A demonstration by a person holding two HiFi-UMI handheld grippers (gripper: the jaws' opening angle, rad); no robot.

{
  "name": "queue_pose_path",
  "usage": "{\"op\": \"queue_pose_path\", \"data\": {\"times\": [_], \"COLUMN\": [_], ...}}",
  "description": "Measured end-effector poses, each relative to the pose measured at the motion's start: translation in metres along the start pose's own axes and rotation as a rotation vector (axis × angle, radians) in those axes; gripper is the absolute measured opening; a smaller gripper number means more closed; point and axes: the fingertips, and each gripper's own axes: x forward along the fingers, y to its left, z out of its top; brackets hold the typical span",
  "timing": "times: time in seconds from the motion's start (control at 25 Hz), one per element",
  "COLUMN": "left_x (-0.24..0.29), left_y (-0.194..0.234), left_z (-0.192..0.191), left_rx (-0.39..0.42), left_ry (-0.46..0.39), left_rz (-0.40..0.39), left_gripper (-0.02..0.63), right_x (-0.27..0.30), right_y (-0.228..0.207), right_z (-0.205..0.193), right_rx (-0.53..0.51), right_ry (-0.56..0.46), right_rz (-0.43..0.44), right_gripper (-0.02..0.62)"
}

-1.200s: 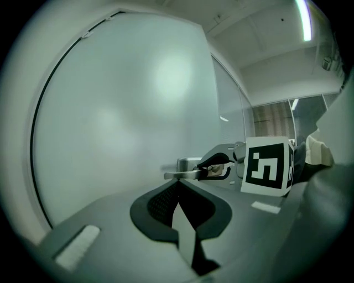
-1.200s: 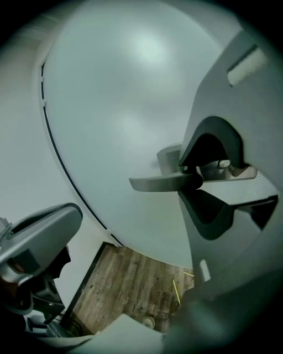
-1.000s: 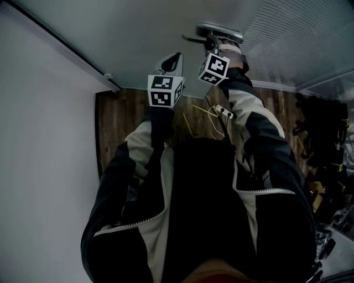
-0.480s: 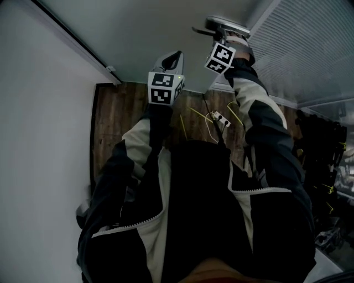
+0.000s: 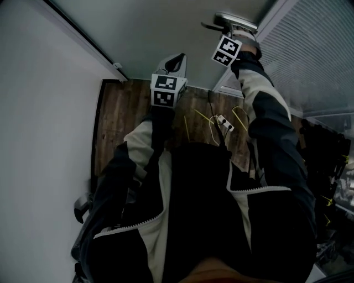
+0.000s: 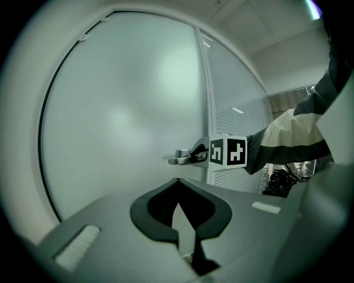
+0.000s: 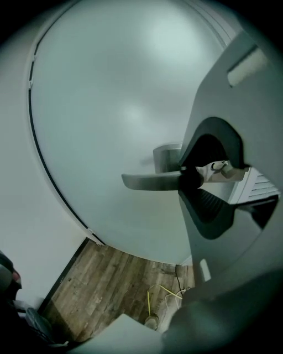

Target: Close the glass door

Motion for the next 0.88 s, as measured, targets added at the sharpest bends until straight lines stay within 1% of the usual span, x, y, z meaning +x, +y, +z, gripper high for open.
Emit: {"op": "queue_pose_path", "data": {"times": [0.36,0.52,0.72,0.88], "left_x": [-0.004,-0.005,-0.006,-0.003], "left_y": [0.02,0.022,0.02,0.019], "left_z": [-0.002,0.001,-0.003,-0.004], "left_rx": [0.003,0.007,-0.001,0.003], "left_ry": [0.009,-0.014,0.005,0.003], "left_rz": [0.044,0.053,0.054,0.055], "left_gripper": [0.005,0.005,0.005,0.005], "right_x": [0.02,0.02,0.016,0.019], "right_y": [-0.008,-0.007,-0.006,-0.006], "right_z": [0.001,0.003,0.005,0.004], "right_rx": [-0.007,-0.025,-0.025,-0.014], "right_ry": [-0.007,-0.02,-0.035,-0.034], "right_rz": [-0.022,-0.036,-0.049,-0.035], "right_gripper": [0.126,0.13,0.127,0.13]}}
